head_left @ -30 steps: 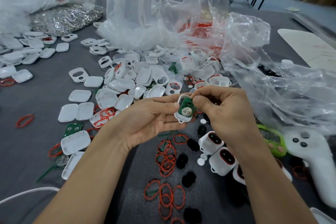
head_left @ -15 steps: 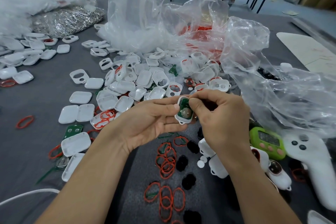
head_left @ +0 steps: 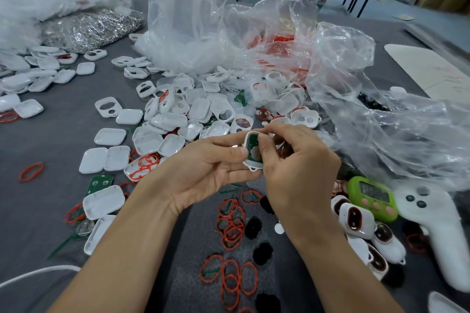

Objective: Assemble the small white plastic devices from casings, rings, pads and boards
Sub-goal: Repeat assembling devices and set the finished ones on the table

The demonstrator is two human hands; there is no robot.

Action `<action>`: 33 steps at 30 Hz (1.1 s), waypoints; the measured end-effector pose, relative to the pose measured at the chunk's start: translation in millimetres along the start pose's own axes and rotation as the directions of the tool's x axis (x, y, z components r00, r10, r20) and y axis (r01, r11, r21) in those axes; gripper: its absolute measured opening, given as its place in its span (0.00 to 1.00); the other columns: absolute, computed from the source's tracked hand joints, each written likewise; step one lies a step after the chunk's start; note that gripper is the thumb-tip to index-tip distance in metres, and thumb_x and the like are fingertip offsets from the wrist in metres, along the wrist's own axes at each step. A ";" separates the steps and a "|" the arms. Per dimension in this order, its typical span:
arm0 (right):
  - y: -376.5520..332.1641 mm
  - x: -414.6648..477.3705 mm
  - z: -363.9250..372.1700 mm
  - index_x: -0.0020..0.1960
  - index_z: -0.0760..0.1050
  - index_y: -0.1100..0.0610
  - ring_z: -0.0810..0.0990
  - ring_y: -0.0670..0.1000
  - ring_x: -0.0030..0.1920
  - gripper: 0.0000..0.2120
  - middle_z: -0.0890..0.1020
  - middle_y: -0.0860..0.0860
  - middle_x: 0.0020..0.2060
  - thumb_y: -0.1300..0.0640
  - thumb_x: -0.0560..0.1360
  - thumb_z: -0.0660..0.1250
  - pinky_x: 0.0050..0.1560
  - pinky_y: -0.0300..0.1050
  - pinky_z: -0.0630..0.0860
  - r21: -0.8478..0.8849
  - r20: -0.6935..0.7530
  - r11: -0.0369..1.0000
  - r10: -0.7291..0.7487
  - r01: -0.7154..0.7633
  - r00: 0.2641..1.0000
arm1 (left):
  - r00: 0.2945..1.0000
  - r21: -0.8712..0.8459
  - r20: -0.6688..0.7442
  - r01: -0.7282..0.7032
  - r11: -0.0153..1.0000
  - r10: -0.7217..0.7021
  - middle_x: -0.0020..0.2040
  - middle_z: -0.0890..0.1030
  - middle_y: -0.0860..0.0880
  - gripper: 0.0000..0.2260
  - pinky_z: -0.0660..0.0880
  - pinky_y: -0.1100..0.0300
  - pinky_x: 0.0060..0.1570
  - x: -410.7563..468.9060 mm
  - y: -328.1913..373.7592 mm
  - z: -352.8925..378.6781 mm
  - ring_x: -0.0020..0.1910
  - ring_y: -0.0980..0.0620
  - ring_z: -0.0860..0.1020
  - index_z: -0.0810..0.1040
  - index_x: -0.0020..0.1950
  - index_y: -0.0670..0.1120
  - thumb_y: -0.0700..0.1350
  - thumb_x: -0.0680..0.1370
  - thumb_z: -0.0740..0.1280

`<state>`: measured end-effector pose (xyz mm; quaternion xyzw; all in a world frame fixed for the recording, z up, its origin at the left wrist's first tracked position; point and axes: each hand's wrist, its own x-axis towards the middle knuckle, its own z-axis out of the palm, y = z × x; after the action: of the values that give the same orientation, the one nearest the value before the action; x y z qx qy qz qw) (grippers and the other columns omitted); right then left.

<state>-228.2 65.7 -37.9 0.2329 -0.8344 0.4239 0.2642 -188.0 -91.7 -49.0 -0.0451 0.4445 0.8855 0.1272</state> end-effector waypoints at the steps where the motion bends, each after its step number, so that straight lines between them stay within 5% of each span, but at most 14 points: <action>1: -0.9 -0.7 0.6 0.51 0.86 0.54 0.78 0.46 0.39 0.06 0.84 0.47 0.42 0.56 0.75 0.75 0.43 0.33 0.69 -0.002 -0.003 1.000 0.010 -0.010 1.000 | 1.000 0.002 -0.001 -0.002 1.000 0.002 0.66 0.81 0.38 0.19 0.77 0.47 0.66 0.1 0.0 0.1 0.64 0.41 0.81 0.81 0.67 0.41 0.35 0.77 0.66; 8: -3.0 -3.0 4.0 0.55 0.86 0.54 0.82 0.49 0.43 0.08 0.85 0.47 0.44 0.53 0.78 0.73 0.46 0.42 0.75 -0.054 0.053 0.994 0.093 -0.090 0.994 | 0.999 0.047 -0.038 -0.037 0.998 0.039 0.63 0.83 0.40 0.16 0.82 0.52 0.57 1.8 -1.0 4.7 0.59 0.45 0.84 0.83 0.64 0.41 0.35 0.77 0.69; 10: 1.5 -1.3 4.6 0.52 0.86 0.51 0.81 0.45 0.40 0.07 0.85 0.43 0.39 0.50 0.79 0.71 0.44 0.36 0.75 0.053 0.105 0.979 0.192 -0.199 0.976 | 0.987 0.089 -0.144 -0.053 0.995 0.065 0.59 0.85 0.39 0.15 0.84 0.53 0.54 4.4 -2.1 6.7 0.54 0.46 0.85 0.86 0.59 0.42 0.35 0.73 0.72; 12: 10.2 3.3 3.8 0.46 0.85 0.49 0.80 0.45 0.37 0.09 0.83 0.43 0.32 0.49 0.79 0.68 0.40 0.33 0.75 0.198 0.160 0.917 0.318 -0.346 0.935 | 0.974 0.065 -0.211 -0.072 0.995 0.084 0.56 0.86 0.38 0.15 0.84 0.56 0.46 5.9 -2.3 7.4 0.50 0.46 0.86 0.87 0.56 0.42 0.36 0.69 0.72; 14: 18.4 9.2 2.3 0.47 0.86 0.48 0.82 0.45 0.35 0.08 0.85 0.43 0.34 0.50 0.77 0.68 0.43 0.43 0.80 0.321 0.273 0.818 0.404 -0.478 0.873 | 0.971 0.040 -0.220 -0.081 0.996 0.088 0.57 0.85 0.38 0.17 0.83 0.59 0.42 5.8 -1.6 7.3 0.50 0.45 0.86 0.85 0.58 0.41 0.36 0.69 0.72; 18: 20.8 10.2 0.7 0.47 0.87 0.46 0.88 0.52 0.42 0.08 0.89 0.49 0.42 0.57 0.74 0.71 0.42 0.46 0.85 0.484 0.513 0.636 0.351 -0.601 0.784 | 0.977 0.067 -0.194 -0.072 0.995 0.083 0.52 0.86 0.40 0.15 0.83 0.58 0.43 5.3 -2.6 8.1 0.48 0.46 0.87 0.88 0.55 0.43 0.35 0.69 0.72; 24: 20.6 7.3 5.9 0.48 0.86 0.49 0.88 0.56 0.41 0.09 0.89 0.51 0.40 0.59 0.71 0.71 0.46 0.58 0.86 0.456 0.488 0.669 0.364 -0.587 0.793 | 0.979 0.105 -0.182 -0.073 0.992 0.092 0.52 0.86 0.40 0.15 0.83 0.56 0.46 3.9 -2.9 6.4 0.49 0.45 0.87 0.87 0.56 0.43 0.34 0.71 0.71; 33: 17.3 5.1 6.5 0.46 0.85 0.46 0.88 0.51 0.40 0.08 0.88 0.47 0.37 0.54 0.68 0.72 0.45 0.57 0.86 0.389 0.417 0.713 0.429 -0.584 0.801 | 0.982 0.120 -0.166 -0.069 0.990 0.088 0.53 0.87 0.40 0.14 0.83 0.56 0.48 4.6 -4.5 9.9 0.51 0.45 0.86 0.87 0.55 0.43 0.37 0.71 0.72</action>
<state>-244.2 68.6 -48.0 0.1130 -0.7566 0.6411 -0.0614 -190.9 -80.4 -47.4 -0.0959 0.5048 0.8560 0.0560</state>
